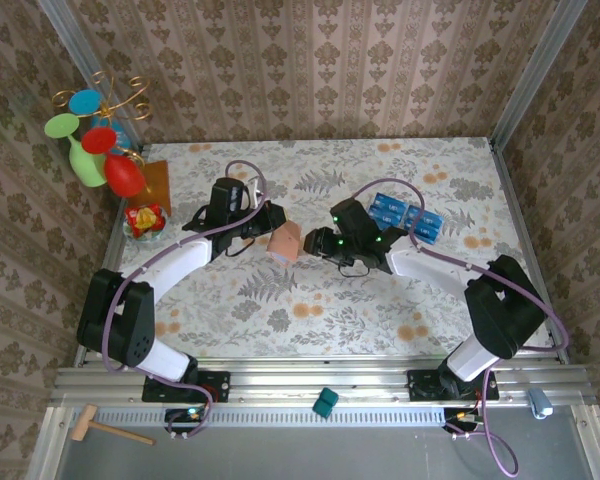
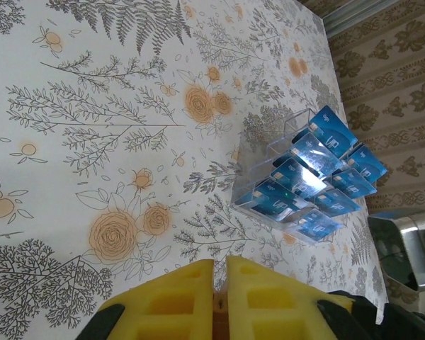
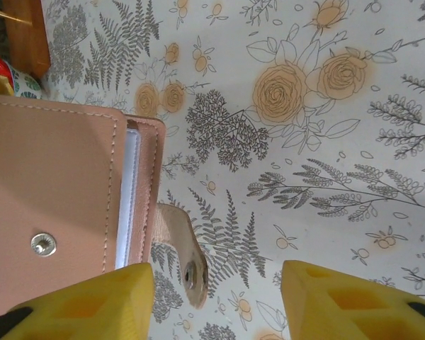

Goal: Put the credit cards into the card holder

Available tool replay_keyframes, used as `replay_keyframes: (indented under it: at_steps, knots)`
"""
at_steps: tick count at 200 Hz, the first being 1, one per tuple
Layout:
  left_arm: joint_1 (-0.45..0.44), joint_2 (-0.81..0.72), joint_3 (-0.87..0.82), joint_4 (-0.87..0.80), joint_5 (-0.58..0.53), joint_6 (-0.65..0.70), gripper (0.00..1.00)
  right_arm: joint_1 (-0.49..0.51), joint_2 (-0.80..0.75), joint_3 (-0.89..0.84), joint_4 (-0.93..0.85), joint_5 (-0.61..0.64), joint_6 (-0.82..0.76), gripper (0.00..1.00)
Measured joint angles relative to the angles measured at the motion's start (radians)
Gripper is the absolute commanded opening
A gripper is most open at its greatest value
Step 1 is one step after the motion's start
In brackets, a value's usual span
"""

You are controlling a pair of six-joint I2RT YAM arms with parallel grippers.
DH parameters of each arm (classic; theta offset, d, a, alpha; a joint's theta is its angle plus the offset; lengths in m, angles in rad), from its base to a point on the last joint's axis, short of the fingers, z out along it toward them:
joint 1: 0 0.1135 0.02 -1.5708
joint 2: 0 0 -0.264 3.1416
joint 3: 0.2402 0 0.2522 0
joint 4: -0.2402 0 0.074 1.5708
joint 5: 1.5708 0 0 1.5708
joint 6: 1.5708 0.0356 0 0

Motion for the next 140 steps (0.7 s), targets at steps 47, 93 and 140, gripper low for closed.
replay_keyframes:
  at_steps: [47,93,140]
  knots:
    - [-0.031,0.000,0.000,0.000,-0.004,0.000,0.00,0.000,0.035,0.000,0.052,-0.029,0.022,0.31]
    - [-0.032,0.000,0.000,0.011,-0.008,0.000,0.00,0.000,0.068,0.000,0.076,-0.050,0.037,0.26]
    - [-0.032,0.000,0.000,0.014,-0.019,0.000,0.00,0.000,0.067,-0.003,0.082,-0.049,0.039,0.31]
